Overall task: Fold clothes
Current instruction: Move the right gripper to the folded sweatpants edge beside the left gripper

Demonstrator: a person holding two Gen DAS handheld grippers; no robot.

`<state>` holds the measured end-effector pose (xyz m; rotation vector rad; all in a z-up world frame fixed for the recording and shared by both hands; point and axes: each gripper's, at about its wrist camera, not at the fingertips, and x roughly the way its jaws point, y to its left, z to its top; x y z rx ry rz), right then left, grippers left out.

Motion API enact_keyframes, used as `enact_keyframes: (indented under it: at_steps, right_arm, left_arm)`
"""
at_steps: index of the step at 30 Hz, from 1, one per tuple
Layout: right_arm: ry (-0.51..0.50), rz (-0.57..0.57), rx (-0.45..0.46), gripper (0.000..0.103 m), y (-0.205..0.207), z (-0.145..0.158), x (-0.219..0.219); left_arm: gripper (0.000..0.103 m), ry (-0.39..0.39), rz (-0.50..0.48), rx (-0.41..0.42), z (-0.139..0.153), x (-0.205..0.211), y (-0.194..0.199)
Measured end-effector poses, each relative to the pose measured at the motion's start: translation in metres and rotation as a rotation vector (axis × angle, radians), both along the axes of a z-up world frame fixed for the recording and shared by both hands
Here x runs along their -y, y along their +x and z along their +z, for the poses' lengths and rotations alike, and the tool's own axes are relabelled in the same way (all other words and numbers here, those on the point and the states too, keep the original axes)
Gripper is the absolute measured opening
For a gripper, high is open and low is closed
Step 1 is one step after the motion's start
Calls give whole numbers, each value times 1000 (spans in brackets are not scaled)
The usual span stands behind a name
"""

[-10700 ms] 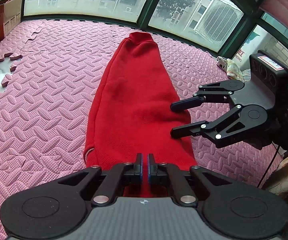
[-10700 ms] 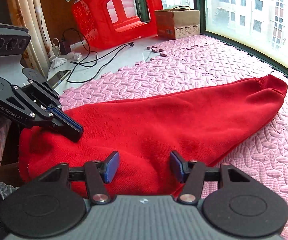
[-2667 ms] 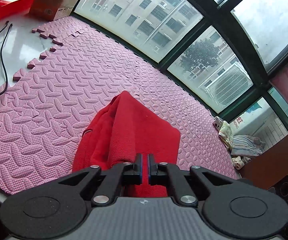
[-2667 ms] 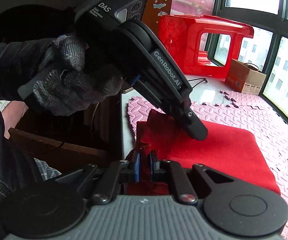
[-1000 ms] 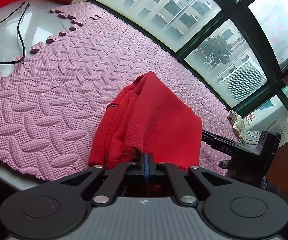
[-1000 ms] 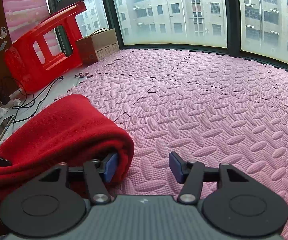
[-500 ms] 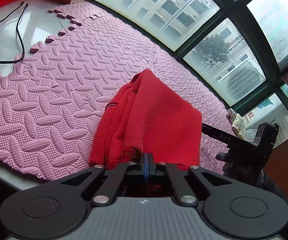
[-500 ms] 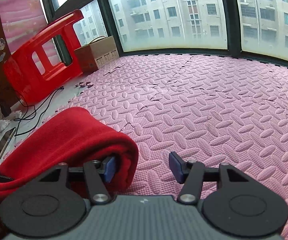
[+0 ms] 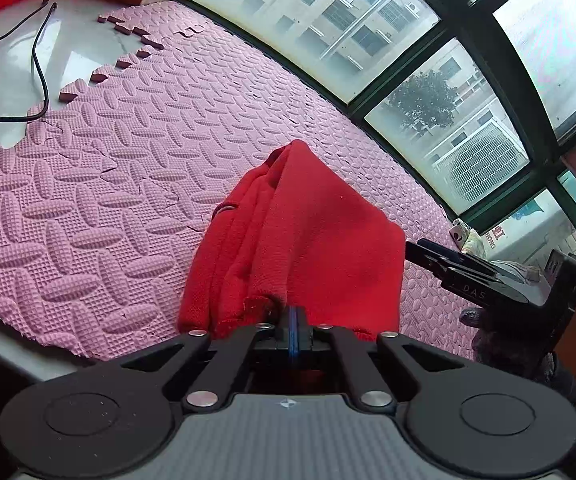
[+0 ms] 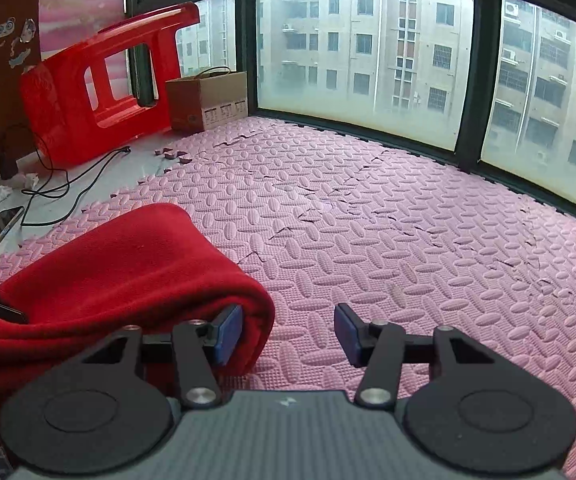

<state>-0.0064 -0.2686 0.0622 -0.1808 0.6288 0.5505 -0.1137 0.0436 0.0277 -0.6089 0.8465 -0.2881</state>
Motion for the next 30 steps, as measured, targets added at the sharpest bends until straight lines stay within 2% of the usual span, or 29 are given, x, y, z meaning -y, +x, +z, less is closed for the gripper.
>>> enact_keyframes:
  at_steps: [3,4,8,11,14,18,24,27,30]
  right_arm:
    - [75,65,8,45,-2,16,-7]
    - [90,89,-7,40,1,16,-11]
    - [62,123,-51,32,15,-3,-34]
    - [0,127,-87,31,22,-25,-44]
    - [-34,134,-84,31,20,-20,-48]
    - [-15,173,-72,29,24,0,-58]
    - [-79,268,-94,29,40,-12,-112]
    - [-114,276,-133,29,49,-29,-127]
    - [-108,272,-139,28,51,-18,-129]
  left_arm:
    - [3,-2,2,0,0,0,0]
    - [3,-1,3,0,0,0,0]
    - [3,0,6,4,0,0,-2]
    - [3,-7,5,8,-1,-1,-3]
    - [3,-1,3,9,0,0,-3]
    - [3,-6,5,14,-1,0,-3]
    - [3,-9,1,22,-2,-1,-4]
    - [3,-18,1,22,-3,-3,-4]
    - [3,-27,0,20,-4,-4,-4]
